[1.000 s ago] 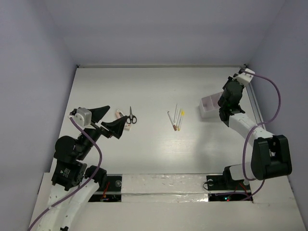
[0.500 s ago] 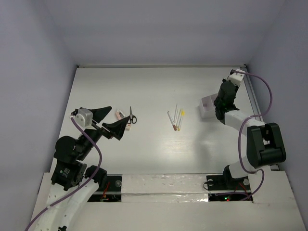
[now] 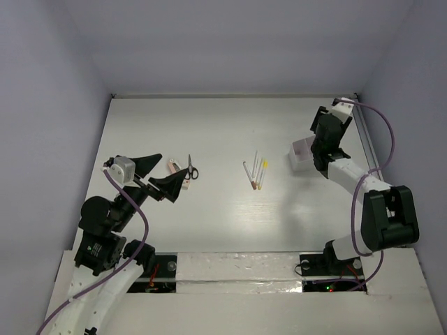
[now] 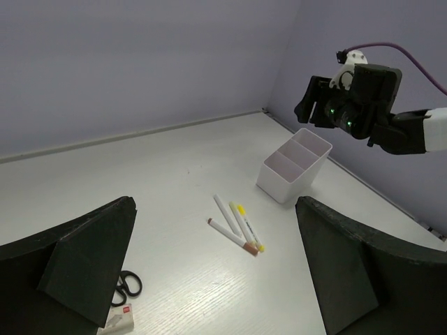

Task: Sort the stationery into containers
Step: Place the pen in the storage box, then pick up the pen from the center of the board.

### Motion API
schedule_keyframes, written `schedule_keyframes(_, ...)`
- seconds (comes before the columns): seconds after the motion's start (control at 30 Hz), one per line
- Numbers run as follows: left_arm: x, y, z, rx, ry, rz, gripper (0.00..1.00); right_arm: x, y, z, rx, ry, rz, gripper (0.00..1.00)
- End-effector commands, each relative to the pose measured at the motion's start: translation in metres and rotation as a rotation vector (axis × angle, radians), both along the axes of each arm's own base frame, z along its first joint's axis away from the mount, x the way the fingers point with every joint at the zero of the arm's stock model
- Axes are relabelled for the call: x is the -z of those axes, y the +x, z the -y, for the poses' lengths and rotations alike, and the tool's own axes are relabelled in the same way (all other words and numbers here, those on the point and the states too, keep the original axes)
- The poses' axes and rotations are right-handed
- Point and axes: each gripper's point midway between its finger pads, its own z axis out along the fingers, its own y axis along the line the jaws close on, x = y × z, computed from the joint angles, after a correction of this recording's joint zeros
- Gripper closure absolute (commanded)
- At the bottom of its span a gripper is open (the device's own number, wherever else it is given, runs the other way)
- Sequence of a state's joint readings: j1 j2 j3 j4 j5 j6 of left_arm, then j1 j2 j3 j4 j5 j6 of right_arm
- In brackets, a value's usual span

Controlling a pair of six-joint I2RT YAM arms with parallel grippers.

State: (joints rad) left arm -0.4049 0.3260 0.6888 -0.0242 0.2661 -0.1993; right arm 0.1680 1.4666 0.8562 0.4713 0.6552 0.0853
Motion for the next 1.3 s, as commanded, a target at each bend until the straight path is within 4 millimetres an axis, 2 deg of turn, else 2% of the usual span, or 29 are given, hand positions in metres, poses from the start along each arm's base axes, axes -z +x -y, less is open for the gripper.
schedule_keyframes(0.0,-0.021,-0.001,-0.001,-0.007,-0.016,0.049,0.01,-0.018,0.004,-0.075,-0.259,0.067,-0.032,0.36)
schedule_keyframes(0.03,-0.02,0.0,-0.001,-0.009,-0.014,0.047,0.01,-0.022,0.003,-0.11,-0.353,0.07,-0.048,0.36)
schedule_keyframes(0.07,-0.019,0.002,-0.001,-0.009,-0.011,0.041,0.01,-0.007,-0.005,-0.135,-0.454,0.083,-0.126,0.37)
schedule_keyframes(0.13,-0.019,0.003,-0.001,-0.016,-0.012,0.039,0.01,0.003,-0.013,-0.179,-0.605,0.127,-0.188,0.37)
schedule_keyframes(0.17,-0.018,0.004,-0.002,-0.02,-0.011,0.035,0.01,0.017,-0.028,-0.21,-0.725,0.151,-0.265,0.38)
schedule_keyframes(0.23,-0.018,0.005,-0.003,-0.029,-0.013,0.034,0.01,0.035,-0.04,-0.232,-0.797,0.184,-0.346,0.4)
schedule_keyframes(0.37,-0.014,0.009,-0.003,-0.033,-0.006,0.022,0.01,0.068,-0.076,-0.272,-0.956,0.21,-0.523,0.49)
schedule_keyframes(0.43,-0.014,0.01,-0.004,-0.039,-0.006,0.021,0.01,0.078,-0.085,-0.283,-0.99,0.191,-0.57,0.5)
schedule_keyframes(0.47,-0.014,0.011,-0.003,-0.037,-0.005,0.02,0.01,0.095,-0.09,-0.286,-0.989,0.176,-0.633,0.5)
schedule_keyframes(0.53,-0.014,0.012,-0.006,-0.05,-0.007,0.019,0.01,0.103,-0.091,-0.295,-1.002,0.159,-0.66,0.5)
schedule_keyframes(0.7,-0.014,0.014,-0.008,-0.063,-0.005,0.017,0.01,0.136,-0.087,-0.298,-0.987,0.151,-0.756,0.51)
schedule_keyframes(0.87,-0.013,0.014,-0.008,-0.062,-0.001,0.016,0.01,0.15,-0.084,-0.308,-0.984,0.124,-0.791,0.52)
schedule_keyframes(0.97,-0.014,0.014,-0.009,-0.068,-0.004,0.019,0.01,0.159,-0.076,-0.302,-0.922,0.069,-0.802,0.52)
schedule_keyframes(1.27,-0.014,0.014,-0.01,-0.071,-0.005,0.02,0.01,0.18,-0.072,-0.305,-0.882,-0.005,-0.843,0.54)
